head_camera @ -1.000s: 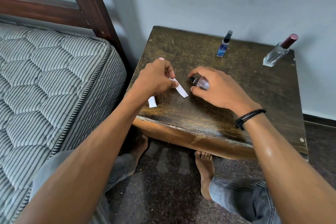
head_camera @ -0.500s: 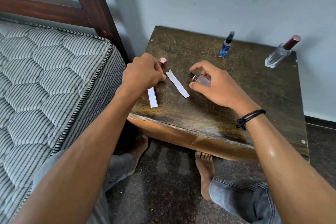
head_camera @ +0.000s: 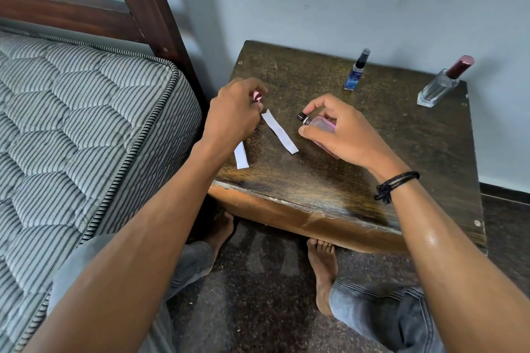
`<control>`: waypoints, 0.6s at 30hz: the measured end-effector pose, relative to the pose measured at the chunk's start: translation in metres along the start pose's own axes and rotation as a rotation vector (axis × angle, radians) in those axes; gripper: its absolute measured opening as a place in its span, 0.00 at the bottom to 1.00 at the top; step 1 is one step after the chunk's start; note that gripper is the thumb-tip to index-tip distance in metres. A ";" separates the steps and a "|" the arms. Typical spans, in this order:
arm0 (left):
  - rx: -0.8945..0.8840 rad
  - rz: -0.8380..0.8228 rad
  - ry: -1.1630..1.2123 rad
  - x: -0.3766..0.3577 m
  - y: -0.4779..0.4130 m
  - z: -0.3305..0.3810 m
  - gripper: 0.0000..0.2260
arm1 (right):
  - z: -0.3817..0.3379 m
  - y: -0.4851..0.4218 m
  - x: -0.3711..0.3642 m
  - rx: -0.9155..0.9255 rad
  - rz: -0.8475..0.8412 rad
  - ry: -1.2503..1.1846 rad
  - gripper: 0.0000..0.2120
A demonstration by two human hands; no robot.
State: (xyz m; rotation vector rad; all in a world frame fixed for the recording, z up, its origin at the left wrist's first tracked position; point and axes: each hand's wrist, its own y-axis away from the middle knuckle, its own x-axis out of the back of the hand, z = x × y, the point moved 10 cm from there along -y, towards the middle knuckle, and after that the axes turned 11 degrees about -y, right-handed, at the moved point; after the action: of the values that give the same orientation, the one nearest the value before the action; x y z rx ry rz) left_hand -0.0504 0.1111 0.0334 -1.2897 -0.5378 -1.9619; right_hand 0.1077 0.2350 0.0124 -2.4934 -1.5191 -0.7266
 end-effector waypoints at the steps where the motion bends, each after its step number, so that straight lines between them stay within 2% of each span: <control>1: 0.008 0.015 0.007 0.001 0.000 -0.001 0.10 | -0.001 0.000 -0.001 0.004 -0.005 0.002 0.13; 5: 0.034 0.051 0.059 0.006 0.000 -0.003 0.07 | -0.002 0.001 -0.001 0.011 -0.013 -0.001 0.12; 7: 0.055 0.034 0.157 0.007 -0.001 -0.003 0.07 | -0.002 0.001 -0.001 0.012 -0.010 -0.013 0.12; 13: 0.061 -0.152 0.670 -0.006 0.004 0.011 0.09 | -0.003 0.000 0.002 0.018 0.012 -0.023 0.12; 18: 0.068 -0.246 0.818 -0.018 0.007 0.016 0.10 | -0.005 -0.001 0.001 0.031 0.023 -0.024 0.13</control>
State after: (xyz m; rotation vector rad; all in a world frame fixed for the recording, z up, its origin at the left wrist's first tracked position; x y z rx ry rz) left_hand -0.0309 0.1234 0.0231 -0.3036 -0.3453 -2.4164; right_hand 0.1055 0.2342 0.0172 -2.5008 -1.4955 -0.6669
